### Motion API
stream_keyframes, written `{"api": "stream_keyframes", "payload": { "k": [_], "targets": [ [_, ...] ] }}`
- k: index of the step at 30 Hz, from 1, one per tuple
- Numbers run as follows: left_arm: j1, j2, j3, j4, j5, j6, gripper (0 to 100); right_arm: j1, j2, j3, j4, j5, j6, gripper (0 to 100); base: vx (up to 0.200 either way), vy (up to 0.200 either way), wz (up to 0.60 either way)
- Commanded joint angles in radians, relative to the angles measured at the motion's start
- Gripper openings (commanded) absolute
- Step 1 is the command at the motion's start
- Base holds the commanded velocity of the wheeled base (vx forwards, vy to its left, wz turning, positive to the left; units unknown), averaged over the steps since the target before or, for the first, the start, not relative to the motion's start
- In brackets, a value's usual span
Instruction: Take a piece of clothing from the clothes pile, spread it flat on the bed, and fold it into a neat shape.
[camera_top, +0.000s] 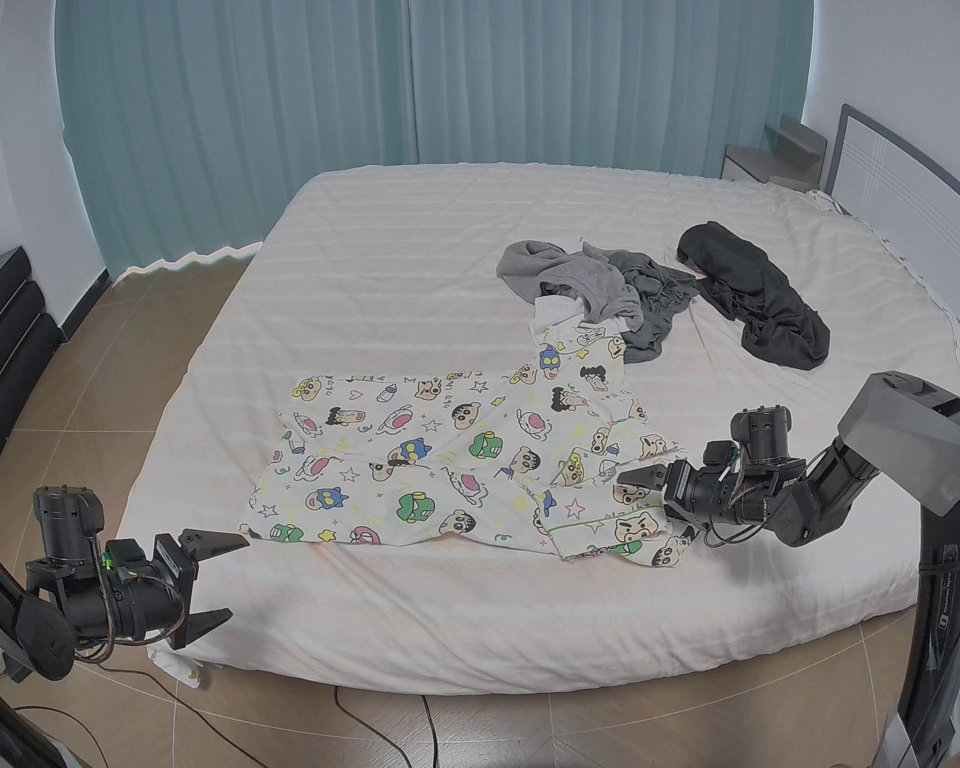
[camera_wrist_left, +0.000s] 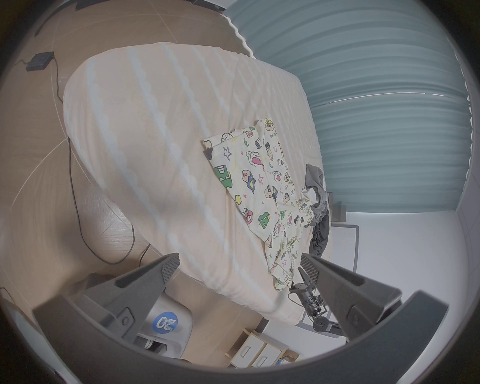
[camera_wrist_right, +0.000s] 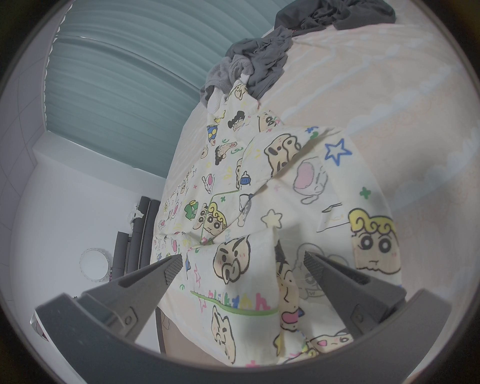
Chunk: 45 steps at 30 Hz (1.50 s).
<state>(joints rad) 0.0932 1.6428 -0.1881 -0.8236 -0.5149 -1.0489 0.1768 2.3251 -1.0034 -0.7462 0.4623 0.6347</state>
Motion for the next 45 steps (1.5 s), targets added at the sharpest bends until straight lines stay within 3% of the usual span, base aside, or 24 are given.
{"api": "stream_keyframes", "payload": {
  "k": [1, 3, 4, 14, 26, 42, 43, 45],
  "targets": [
    [0.000, 0.000, 0.002, 0.000, -0.001, 0.000, 100, -0.008, 0.030, -0.006, -0.002, 0.007, 0.000, 100, 0.000, 0.000, 0.00],
    [0.000, 0.002, 0.002, 0.000, -0.001, 0.000, 100, -0.016, 0.033, -0.004, -0.005, 0.036, 0.000, 100, 0.000, 0.000, 0.00],
    [0.000, 0.002, 0.002, 0.000, -0.001, 0.000, 100, -0.019, 0.033, -0.003, -0.005, 0.047, 0.000, 0, 0.000, 0.000, 0.00],
    [0.000, 0.000, 0.002, 0.000, -0.001, 0.000, 100, -0.026, 0.025, 0.008, -0.012, 0.085, 0.000, 0, 0.000, 0.000, 0.00],
    [0.000, 0.000, 0.001, 0.000, -0.001, 0.001, 100, -0.031, -0.033, 0.040, -0.171, 0.084, 0.011, 0, 0.000, 0.000, 0.00],
    [0.002, 0.000, 0.001, -0.005, 0.001, 0.006, 100, -0.026, -0.001, -0.030, -0.168, 0.004, 0.003, 0, 0.000, 0.000, 0.00],
    [0.002, 0.000, 0.001, -0.012, 0.003, 0.006, 100, -0.025, -0.001, -0.029, -0.165, 0.004, 0.002, 100, 0.000, 0.000, 0.00],
    [0.002, 0.002, 0.002, -0.031, 0.010, 0.009, 100, -0.025, 0.003, -0.024, -0.165, 0.004, 0.003, 100, 0.000, 0.000, 0.00]
  ]
}}
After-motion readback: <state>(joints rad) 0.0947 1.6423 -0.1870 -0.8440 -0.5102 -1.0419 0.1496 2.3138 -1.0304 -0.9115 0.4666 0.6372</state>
